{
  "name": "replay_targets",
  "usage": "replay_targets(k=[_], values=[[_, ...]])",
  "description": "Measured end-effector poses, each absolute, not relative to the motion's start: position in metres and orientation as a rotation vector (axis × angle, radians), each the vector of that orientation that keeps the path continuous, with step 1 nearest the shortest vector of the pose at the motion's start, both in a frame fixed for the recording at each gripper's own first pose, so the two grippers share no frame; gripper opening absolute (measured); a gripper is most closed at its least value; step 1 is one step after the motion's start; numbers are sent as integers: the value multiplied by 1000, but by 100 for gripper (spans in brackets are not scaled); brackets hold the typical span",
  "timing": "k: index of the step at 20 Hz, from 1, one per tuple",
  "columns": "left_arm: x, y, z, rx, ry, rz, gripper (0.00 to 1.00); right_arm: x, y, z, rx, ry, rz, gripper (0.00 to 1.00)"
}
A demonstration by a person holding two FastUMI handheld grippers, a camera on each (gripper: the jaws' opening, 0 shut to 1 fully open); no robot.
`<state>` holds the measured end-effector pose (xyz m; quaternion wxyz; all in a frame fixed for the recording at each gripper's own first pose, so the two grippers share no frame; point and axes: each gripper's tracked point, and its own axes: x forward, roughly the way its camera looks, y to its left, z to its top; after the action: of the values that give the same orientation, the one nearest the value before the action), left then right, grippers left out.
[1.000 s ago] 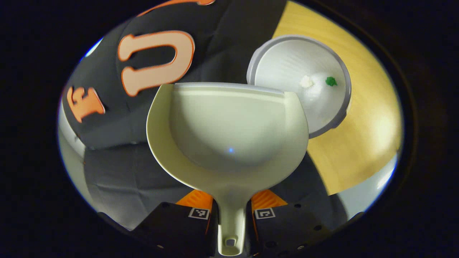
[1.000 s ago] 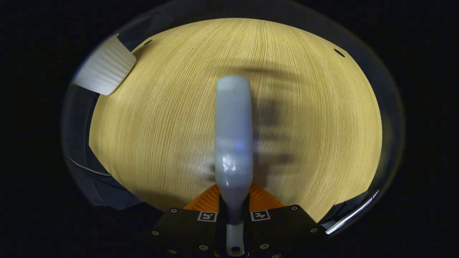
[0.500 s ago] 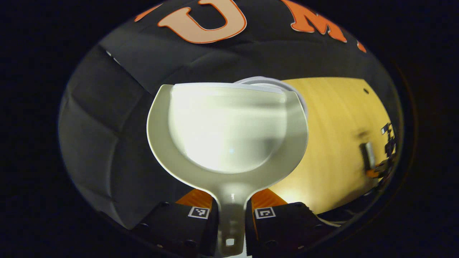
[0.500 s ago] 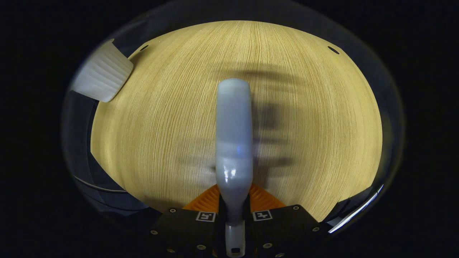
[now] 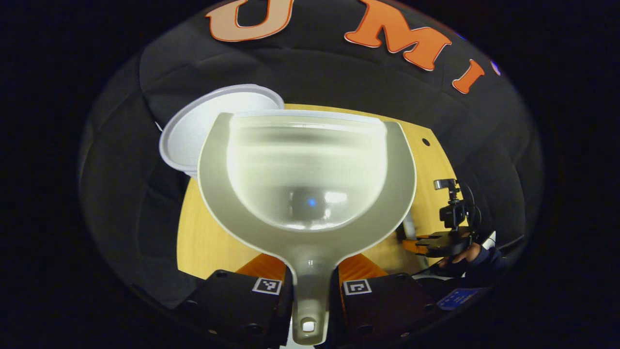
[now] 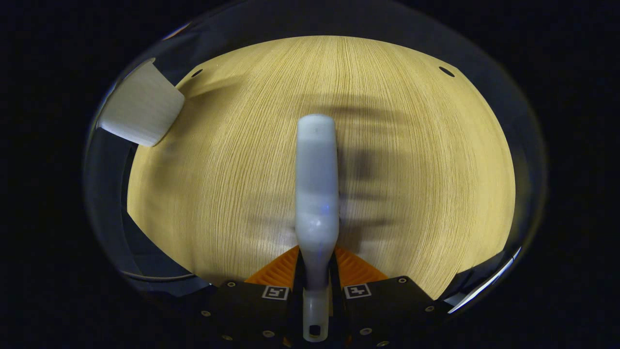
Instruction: Pick up the small broom and dustpan from the desktop, sweep the trash into the dustpan with the broom, and then empty the trash into the garbage bin.
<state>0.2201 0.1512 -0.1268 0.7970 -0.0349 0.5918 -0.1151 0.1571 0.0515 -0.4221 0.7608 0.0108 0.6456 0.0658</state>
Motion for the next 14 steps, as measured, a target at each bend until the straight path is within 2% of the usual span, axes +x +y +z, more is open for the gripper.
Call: replay_targets(k=[1, 2, 3, 4, 5, 6, 7, 10, 11, 12, 14], values=[[215, 140, -131, -74, 1278, -266, 31, 157, 52, -422, 25, 1400, 141, 27], [212, 130, -139, -70, 1276, -273, 32, 157, 51, -421, 28, 1397, 140, 39], [209, 125, -143, -50, 1272, -275, 32, 158, 50, -421, 32, 1397, 138, 30], [206, 117, -151, -51, 1284, -287, 32, 156, 50, -421, 36, 1397, 136, 41], [199, 109, -150, -65, 1303, -283, 31, 156, 50, -420, 34, 1396, 135, 30], [196, 101, -156, -67, 1304, -296, 32, 155, 51, -419, 36, 1393, 135, 43], [193, 94, -162, -62, 1306, -313, 32, 155, 51, -419, 39, 1392, 133, 33], [180, 74, -195, -59, 1355, -320, 31, 155, 51, -418, 46, 1384, 133, 36], [177, 72, -208, -66, 1373, -318, 31, 155, 50, -418, 47, 1382, 129, 24], [173, 68, -224, -74, 1399, -309, 32, 155, 50, -418, 50, 1380, 128, 39], [167, 64, -257, -88, 1444, -281, 32, 154, 50, -418, 48, 1381, 127, 43]])
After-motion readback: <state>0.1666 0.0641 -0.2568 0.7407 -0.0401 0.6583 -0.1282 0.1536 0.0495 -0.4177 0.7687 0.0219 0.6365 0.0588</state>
